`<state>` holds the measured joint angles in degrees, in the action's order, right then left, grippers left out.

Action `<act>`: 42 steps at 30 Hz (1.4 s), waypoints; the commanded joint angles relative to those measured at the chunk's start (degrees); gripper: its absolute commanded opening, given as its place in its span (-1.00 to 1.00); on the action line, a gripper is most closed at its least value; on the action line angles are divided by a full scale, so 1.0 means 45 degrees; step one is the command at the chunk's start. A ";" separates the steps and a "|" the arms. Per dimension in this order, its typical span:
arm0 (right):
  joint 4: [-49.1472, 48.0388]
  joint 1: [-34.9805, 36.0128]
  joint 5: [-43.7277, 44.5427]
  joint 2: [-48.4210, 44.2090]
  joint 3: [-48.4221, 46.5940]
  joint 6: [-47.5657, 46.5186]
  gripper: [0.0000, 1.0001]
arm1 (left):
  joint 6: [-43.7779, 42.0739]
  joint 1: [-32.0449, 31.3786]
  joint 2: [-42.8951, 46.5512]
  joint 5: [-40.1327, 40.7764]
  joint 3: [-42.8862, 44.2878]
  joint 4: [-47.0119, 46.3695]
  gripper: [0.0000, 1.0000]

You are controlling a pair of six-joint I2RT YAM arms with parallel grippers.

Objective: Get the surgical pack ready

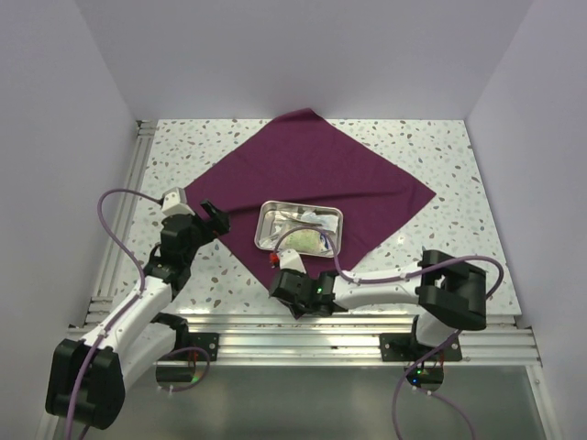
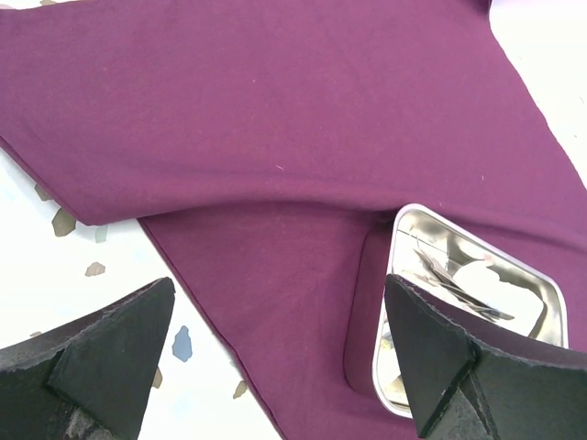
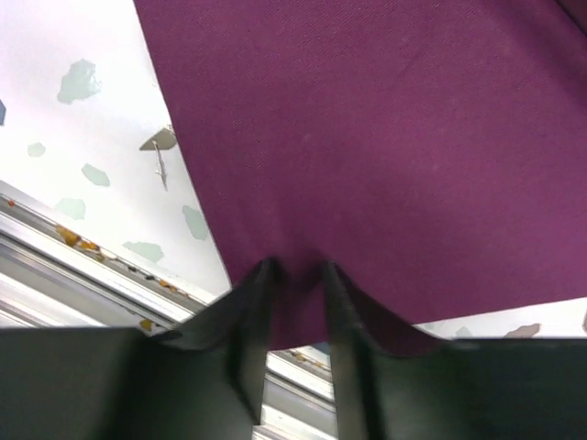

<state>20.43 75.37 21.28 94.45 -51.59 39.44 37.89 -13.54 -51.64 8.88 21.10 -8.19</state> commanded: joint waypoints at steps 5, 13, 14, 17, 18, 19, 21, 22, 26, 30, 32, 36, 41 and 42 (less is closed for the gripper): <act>0.0149 0.0203 -0.0626 -0.1612 0.1601 0.0455 -0.87 | -0.0060 -0.0038 -0.0087 -0.0158 0.0057 -0.0876 1.00; 0.1047 0.1100 -0.1290 -0.3058 0.2148 0.0883 -1.00 | -0.0158 -0.0038 -0.0361 -0.0256 0.0115 -0.0954 1.00; 0.0873 0.1160 -0.1620 -0.3176 0.2245 0.0903 -1.00 | -0.0197 -0.0038 -0.0400 -0.0275 0.0134 -0.0974 1.00; 0.1104 0.1219 -0.1818 -0.3411 0.2344 0.0942 -0.97 | -0.0275 -0.0038 -0.0673 -0.0314 0.0212 -0.0994 1.00; 0.1260 0.1238 -0.1760 -0.3450 0.2286 0.0904 -0.97 | -0.0295 -0.0038 -0.0751 -0.0314 0.0251 -0.0974 1.00; 0.1397 0.1219 -0.1740 -0.3664 0.2266 0.0884 -1.00 | -0.0333 -0.0038 -0.0926 -0.0353 0.0310 -0.0974 1.00; 0.1924 0.1219 -0.1546 -0.3977 0.2246 0.0864 -1.00 | -0.0353 -0.0038 -0.1083 -0.0392 0.0369 -0.0974 1.00; 0.2061 0.1219 -0.1564 -0.4133 0.2246 0.0826 -0.99 | -0.0373 -0.0038 -0.1219 -0.0450 0.0388 -0.0974 1.00; 0.2491 0.1219 -0.1779 -0.4388 0.2071 0.0610 -0.39 | -0.0470 -0.0057 -0.1649 -0.0704 0.0506 -0.1091 1.00; 0.2589 0.1200 -0.1158 -0.4933 0.1877 0.0494 0.02 | -0.0588 -0.0135 -0.2196 -0.1095 0.0662 -0.1208 0.99; 0.2978 0.1142 -0.0181 -0.5110 0.1642 0.0357 0.08 | -0.0665 -0.0174 -0.2489 -0.1232 0.0759 -0.1228 0.99; 0.2865 -0.0745 -0.0215 -0.5092 0.1192 -0.0265 0.06 | -0.0724 -0.0291 -0.2899 -0.1525 0.0838 -0.1423 0.97; 0.1888 -0.2490 -0.1114 -0.4489 0.0997 -0.0873 0.00 | -0.0802 -0.0409 -0.3310 -0.1584 0.0955 -0.1462 0.96; 0.1674 -0.2685 -0.1289 -0.4215 0.0726 -0.1009 0.00 | -0.0803 -0.0409 -0.3349 -0.1545 0.0974 -0.1462 0.96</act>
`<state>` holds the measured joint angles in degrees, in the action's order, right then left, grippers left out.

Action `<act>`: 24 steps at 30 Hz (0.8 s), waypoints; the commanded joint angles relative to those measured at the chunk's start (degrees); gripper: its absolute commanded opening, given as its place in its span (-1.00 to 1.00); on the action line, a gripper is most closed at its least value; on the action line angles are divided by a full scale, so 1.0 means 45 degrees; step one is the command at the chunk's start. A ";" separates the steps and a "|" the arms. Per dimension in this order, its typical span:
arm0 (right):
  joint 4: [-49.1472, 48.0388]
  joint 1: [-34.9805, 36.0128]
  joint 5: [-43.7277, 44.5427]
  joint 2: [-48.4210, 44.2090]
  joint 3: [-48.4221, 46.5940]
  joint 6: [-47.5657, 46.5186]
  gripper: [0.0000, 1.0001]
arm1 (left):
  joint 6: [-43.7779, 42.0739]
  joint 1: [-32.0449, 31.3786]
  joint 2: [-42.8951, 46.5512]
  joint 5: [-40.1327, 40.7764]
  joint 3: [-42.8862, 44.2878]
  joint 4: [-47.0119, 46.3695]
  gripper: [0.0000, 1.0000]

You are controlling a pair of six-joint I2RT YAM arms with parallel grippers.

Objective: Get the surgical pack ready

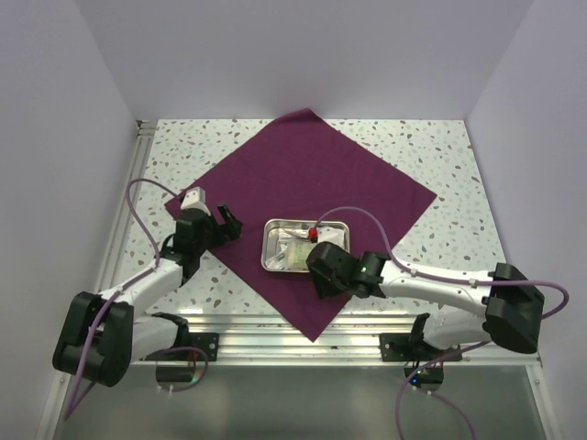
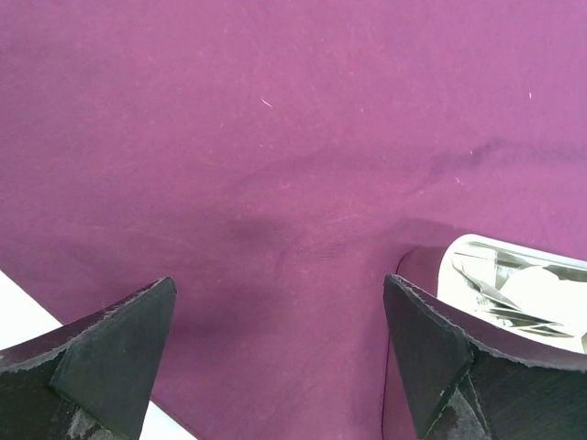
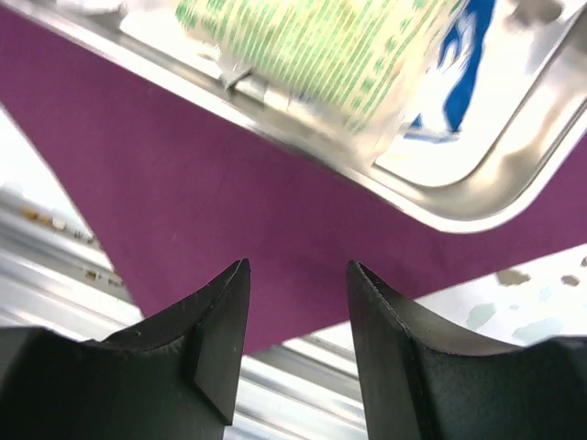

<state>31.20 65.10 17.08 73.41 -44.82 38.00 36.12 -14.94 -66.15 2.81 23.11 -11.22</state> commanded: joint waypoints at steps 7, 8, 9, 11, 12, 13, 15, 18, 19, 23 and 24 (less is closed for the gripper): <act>-0.1698 -0.1321 -0.1275 0.2709 -0.1915 -0.1256 -0.03 | -0.0448 -0.0176 -0.0339 -0.0136 0.0606 -0.0807 0.95; -0.1796 -0.1458 -0.1296 0.2866 -0.1993 -0.1295 -0.03 | -0.0448 -0.0176 -0.0378 -0.0136 0.0606 -0.0807 0.95; -0.1797 -0.1807 -0.1315 0.3118 -0.2090 -0.1373 -0.03 | -0.0468 -0.0196 -0.0378 -0.0117 0.0606 -0.0807 0.95; -0.1951 -0.2102 -0.1412 0.3238 -0.2130 -0.1568 -0.04 | -0.0487 -0.0215 -0.0456 -0.0116 0.0645 -0.0807 0.95; -0.2050 -0.2374 -0.1471 0.3354 -0.2111 -0.1646 -0.03 | -0.0487 -0.0235 -0.0476 -0.0116 0.0645 -0.0787 0.95; -0.2128 -0.2512 -0.1510 0.3413 -0.2130 -0.1686 -0.03 | -0.0507 -0.0235 -0.0514 -0.0078 0.0684 -0.0787 0.95; -0.2207 -0.2824 -0.1550 0.3608 -0.2285 -0.1900 -0.03 | -0.0526 -0.0254 -0.0573 -0.0058 0.0703 -0.0787 0.95; -0.2382 -0.3060 -0.1802 0.4019 -0.2598 -0.2076 -0.03 | -0.0565 -0.0293 -0.0749 0.0001 0.0801 -0.0709 0.95; -0.2441 -0.3061 -0.1900 0.4193 -0.2696 -0.2096 -0.03 | -0.0565 -0.0293 -0.0827 0.0020 0.0840 -0.0709 0.95; -0.2947 -0.3061 -0.2349 0.4526 -0.2931 -0.2057 -0.02 | -0.0624 -0.0313 -0.0944 0.0021 0.0860 -0.0729 0.95; -0.3084 -0.3041 -0.2621 0.4585 -0.2892 -0.1980 -0.02 | -0.0624 -0.0332 -0.0983 -0.0038 0.0879 -0.0845 0.95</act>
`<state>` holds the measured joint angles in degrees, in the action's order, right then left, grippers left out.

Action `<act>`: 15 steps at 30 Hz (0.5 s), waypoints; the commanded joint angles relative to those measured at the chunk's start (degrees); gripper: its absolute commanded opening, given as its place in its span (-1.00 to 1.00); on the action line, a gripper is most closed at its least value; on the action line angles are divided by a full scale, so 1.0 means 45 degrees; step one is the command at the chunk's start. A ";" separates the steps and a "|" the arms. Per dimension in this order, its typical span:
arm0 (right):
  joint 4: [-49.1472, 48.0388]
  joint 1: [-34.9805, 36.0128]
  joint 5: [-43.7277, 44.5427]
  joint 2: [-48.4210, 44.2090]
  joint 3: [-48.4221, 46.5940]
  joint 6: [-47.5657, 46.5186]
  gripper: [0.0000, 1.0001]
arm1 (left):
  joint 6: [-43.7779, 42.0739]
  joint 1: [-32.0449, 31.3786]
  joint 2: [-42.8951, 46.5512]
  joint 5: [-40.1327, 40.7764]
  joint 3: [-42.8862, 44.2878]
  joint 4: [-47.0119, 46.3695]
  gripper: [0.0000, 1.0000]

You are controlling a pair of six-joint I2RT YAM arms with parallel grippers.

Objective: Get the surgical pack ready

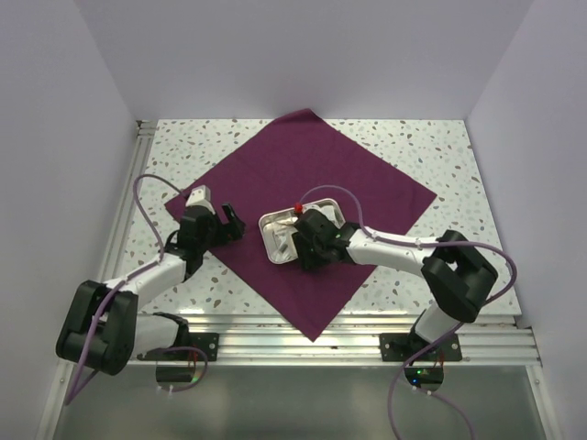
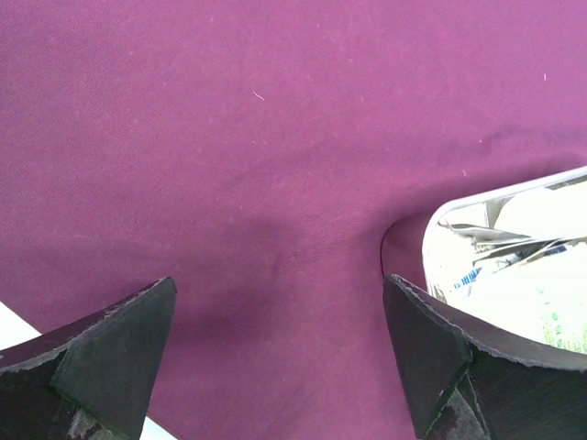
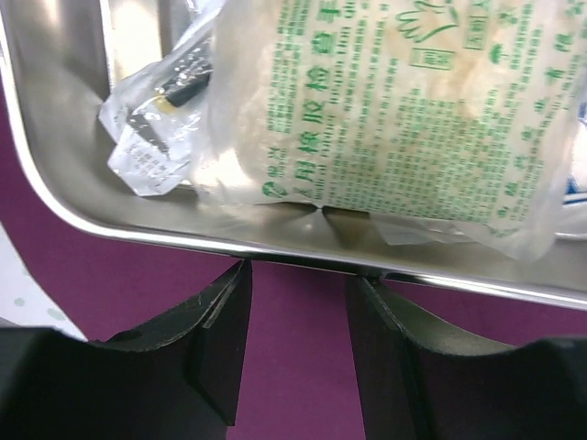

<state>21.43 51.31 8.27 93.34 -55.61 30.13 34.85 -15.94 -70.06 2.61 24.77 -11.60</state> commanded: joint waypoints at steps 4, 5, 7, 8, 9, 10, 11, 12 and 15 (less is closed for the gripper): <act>-0.1344 0.0043 -0.0998 0.0487 -0.0609 -0.0114 -0.02 | -0.0576 -0.0343 -0.0716 -0.1063 0.0588 -0.1465 0.95; -0.1441 0.0043 -0.1057 0.0566 -0.0629 -0.0094 -0.02 | -0.0615 -0.0421 -0.0913 -0.1223 0.0685 -0.1582 0.94; -0.1501 0.0141 -0.1018 0.0566 -0.0668 -0.0075 -0.02 | -0.0732 -0.0869 -0.1613 -0.1284 0.1132 -0.1564 0.93; -0.1578 0.0160 -0.1037 0.0605 -0.0668 -0.0074 -0.02 | -0.0752 -0.1045 -0.1869 -0.1264 0.1309 -0.1525 0.92; -0.1579 0.0141 -0.1038 0.0625 -0.0707 -0.0094 -0.02 | -0.0772 -0.1395 -0.2297 -0.1129 0.1640 -0.1390 0.91; -0.1598 0.0180 -0.1057 0.0625 -0.0727 -0.0113 -0.02 | -0.0772 -0.1533 -0.2476 -0.1069 0.1798 -0.1330 0.91; -0.1637 0.0180 -0.1057 0.0664 -0.0785 -0.0152 -0.02 | -0.0772 -0.1651 -0.2671 -0.1049 0.1915 -0.1330 0.90; -0.1657 0.0199 -0.1076 0.0683 -0.0805 -0.0172 -0.02 | -0.0772 -0.1826 -0.2827 -0.1030 0.2168 -0.1310 0.90; -0.1657 0.0219 -0.1057 0.0800 -0.0980 -0.0250 -0.02 | -0.0694 -0.2003 -0.3684 -0.1029 0.2714 -0.1252 0.90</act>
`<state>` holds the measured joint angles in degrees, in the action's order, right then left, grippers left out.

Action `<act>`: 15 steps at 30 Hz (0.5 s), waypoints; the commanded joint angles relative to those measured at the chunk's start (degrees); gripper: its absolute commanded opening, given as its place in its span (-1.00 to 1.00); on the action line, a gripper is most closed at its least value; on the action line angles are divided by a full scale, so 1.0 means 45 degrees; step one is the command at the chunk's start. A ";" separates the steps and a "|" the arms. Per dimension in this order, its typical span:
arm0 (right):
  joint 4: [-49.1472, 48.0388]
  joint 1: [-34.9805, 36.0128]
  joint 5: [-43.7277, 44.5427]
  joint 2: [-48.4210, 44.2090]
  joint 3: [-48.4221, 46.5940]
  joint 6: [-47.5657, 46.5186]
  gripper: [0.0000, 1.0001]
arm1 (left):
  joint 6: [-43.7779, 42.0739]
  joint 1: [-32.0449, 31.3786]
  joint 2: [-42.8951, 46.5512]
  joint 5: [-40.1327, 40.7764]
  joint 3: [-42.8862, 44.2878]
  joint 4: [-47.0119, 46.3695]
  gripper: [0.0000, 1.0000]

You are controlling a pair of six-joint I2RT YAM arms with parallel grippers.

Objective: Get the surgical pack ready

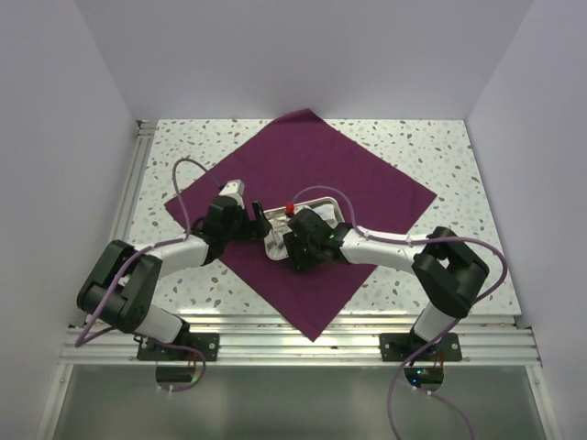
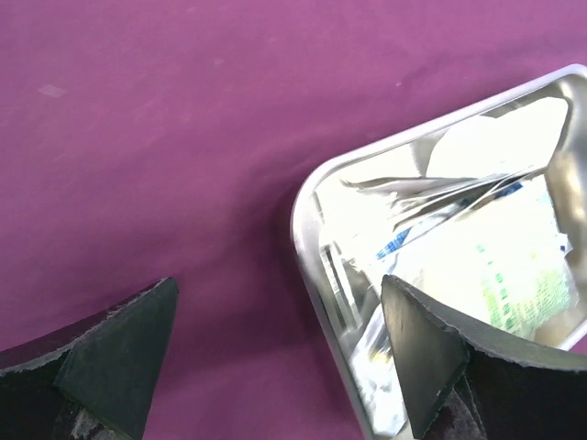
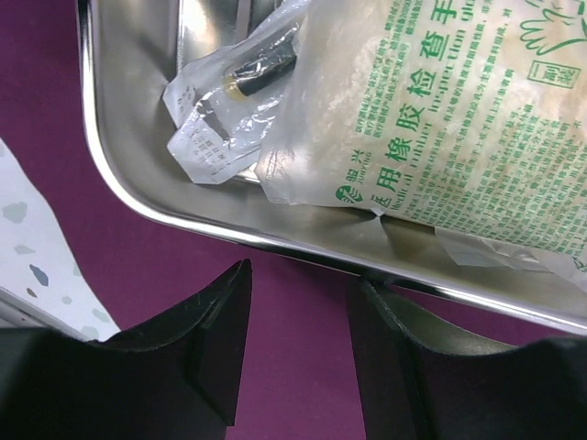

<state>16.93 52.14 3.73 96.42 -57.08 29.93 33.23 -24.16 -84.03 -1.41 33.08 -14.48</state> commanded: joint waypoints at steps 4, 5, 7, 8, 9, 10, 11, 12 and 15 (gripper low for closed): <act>-0.0851 0.0054 -0.0125 0.0369 -0.0811 -0.0284 -0.02 | -0.0160 -0.0177 -0.1713 0.0273 0.2041 0.0423 0.89; -0.1064 0.0054 -0.0202 0.0408 -0.0850 -0.0285 -0.02 | -0.0120 -0.0177 -0.1814 0.0274 0.2179 0.0580 0.89; -0.1338 0.0112 -0.0378 0.0564 -0.0890 -0.0246 -0.02 | -0.0081 -0.0177 -0.1757 0.0294 0.2239 0.0465 0.89; -0.1398 0.0151 -0.0398 0.0604 -0.1006 -0.0226 -0.02 | -0.0023 -0.0177 -0.1641 0.0564 0.2181 0.0290 0.89; -0.1399 0.0268 -0.0379 0.0682 -0.1104 -0.0207 -0.02 | 0.0017 -0.0177 -0.1543 0.0586 0.2161 0.0269 0.89; -0.1360 0.0327 -0.0224 0.0760 -0.1182 -0.0187 -0.02 | 0.0152 -0.0177 -0.1406 0.0529 0.2199 0.0288 0.89; -0.1437 0.0405 -0.0145 0.0799 -0.1260 -0.0129 -0.01 | 0.0231 -0.0177 -0.1366 0.0451 0.2258 0.0346 0.89; -0.1534 0.0406 -0.0087 0.0799 -0.1222 -0.0070 -0.01 | 0.0329 -0.0177 -0.1327 0.0373 0.2374 0.0347 0.89; -0.1847 0.0425 0.0225 0.0605 -0.0969 0.0106 -0.01 | 0.0719 -0.0177 -0.1424 -0.0154 0.2550 0.0250 0.85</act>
<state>12.40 53.95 3.07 99.68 -60.20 30.00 34.50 -24.82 -91.94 -0.71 41.56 -12.34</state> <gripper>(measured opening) 0.492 0.938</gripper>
